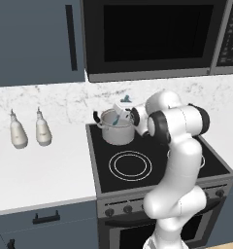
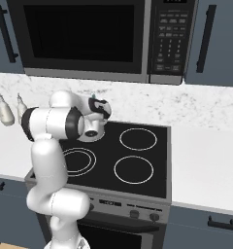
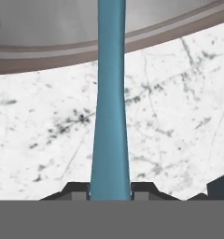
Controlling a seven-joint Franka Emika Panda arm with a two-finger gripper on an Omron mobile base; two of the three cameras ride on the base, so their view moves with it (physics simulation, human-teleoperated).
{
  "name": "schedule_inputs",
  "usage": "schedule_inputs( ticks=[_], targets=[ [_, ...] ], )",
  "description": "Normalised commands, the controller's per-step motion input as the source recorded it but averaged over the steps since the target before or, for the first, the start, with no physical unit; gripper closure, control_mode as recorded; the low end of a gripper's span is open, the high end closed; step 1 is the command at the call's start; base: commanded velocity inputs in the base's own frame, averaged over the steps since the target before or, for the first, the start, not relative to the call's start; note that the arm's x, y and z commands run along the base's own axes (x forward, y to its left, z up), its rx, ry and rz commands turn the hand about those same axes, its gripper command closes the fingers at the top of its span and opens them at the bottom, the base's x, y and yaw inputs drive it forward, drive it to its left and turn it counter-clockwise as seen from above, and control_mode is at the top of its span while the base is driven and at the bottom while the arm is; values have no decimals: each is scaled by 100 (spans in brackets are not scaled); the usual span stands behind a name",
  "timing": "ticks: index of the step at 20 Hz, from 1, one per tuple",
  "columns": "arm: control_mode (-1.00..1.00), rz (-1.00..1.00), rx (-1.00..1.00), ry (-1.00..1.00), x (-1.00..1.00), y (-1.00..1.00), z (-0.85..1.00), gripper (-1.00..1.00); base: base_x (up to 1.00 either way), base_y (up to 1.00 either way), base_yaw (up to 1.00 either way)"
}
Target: Put the sweet potato and corn in the pot. Retrieve the spatula and lightly stir the vegetables in the pot.
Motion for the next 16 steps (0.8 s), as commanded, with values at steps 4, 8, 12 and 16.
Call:
schedule_inputs(
  ticks=[4, 8, 12, 16],
  targets=[
    [-100, 0, 0, 9, -48, 0, -1, 100, 0, 0, 0],
    [-100, 0, 0, 7, -33, -4, 8, 100, 0, 0, 0],
    [-100, 0, 0, 11, -2, -3, 5, 100, 0, 0, 0],
    [-100, 0, 0, 6, 0, 0, -16, 100, 0, 0, 0]
  ],
)
